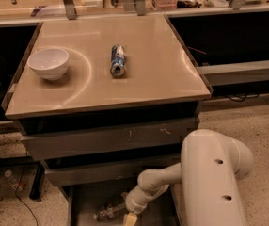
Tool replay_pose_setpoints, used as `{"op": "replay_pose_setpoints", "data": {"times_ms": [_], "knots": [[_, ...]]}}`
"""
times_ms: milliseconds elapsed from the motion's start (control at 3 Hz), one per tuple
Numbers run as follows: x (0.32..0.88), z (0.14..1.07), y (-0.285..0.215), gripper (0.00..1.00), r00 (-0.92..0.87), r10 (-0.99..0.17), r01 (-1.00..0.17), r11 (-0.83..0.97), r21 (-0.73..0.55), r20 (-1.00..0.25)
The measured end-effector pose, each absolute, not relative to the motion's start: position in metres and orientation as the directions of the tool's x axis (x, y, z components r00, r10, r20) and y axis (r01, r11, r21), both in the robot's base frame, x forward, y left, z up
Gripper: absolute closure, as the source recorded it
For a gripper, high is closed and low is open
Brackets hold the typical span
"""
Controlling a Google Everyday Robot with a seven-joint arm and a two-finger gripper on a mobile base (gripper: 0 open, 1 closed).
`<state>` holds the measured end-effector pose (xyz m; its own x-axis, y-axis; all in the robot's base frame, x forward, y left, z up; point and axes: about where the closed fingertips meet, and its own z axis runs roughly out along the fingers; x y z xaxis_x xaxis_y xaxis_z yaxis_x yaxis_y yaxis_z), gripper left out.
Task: Pick water bottle from bottom drawer and place on counter
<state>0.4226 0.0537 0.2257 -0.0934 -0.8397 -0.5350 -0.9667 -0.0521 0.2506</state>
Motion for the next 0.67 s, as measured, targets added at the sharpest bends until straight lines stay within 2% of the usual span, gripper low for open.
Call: {"op": "replay_pose_setpoints", "data": {"times_ms": [667], "knots": [[0.449,0.190,0.068,0.00,-0.083,-0.821,-0.964,-0.078,0.254,-0.565]]}}
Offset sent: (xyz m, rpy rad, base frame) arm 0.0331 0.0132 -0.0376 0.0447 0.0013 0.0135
